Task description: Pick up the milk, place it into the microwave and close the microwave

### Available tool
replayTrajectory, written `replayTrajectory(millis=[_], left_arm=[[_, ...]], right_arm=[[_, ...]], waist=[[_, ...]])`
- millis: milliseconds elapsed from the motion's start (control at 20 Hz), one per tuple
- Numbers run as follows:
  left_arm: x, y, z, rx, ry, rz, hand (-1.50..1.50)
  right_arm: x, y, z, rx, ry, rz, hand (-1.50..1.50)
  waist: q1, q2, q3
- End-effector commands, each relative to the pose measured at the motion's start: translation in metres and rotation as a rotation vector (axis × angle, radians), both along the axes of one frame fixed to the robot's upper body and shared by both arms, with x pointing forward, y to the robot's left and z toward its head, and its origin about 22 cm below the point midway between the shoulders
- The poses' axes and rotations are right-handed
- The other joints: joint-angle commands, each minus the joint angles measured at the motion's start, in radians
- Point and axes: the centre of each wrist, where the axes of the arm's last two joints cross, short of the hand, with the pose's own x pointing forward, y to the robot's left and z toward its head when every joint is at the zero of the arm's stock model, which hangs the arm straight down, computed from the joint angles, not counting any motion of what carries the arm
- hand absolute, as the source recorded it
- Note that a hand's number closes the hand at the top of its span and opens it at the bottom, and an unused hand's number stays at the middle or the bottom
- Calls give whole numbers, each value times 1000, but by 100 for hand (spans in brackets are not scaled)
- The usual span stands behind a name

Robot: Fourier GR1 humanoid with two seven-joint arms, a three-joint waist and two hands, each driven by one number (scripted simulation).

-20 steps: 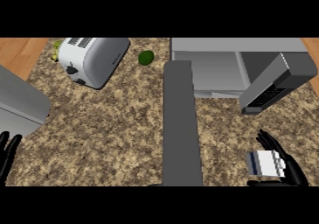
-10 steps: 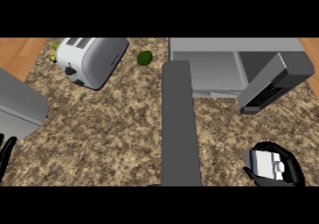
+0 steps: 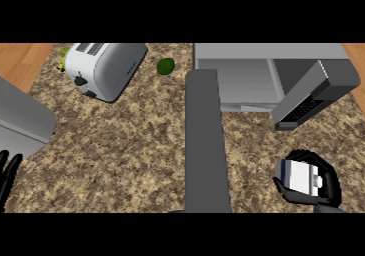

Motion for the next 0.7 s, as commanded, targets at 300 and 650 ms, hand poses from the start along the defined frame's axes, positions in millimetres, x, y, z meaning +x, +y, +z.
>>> replayTrajectory(millis=[300,650], left_arm=[[-16,6,-3,-8,16,-19,-150],[-10,32,8,-26,5,-14,-150]], right_arm=[[20,56,54,86,-73,52,150],[49,90,83,-37,-108,25,150]], waist=[[0,-2,-1],[5,1,0]])
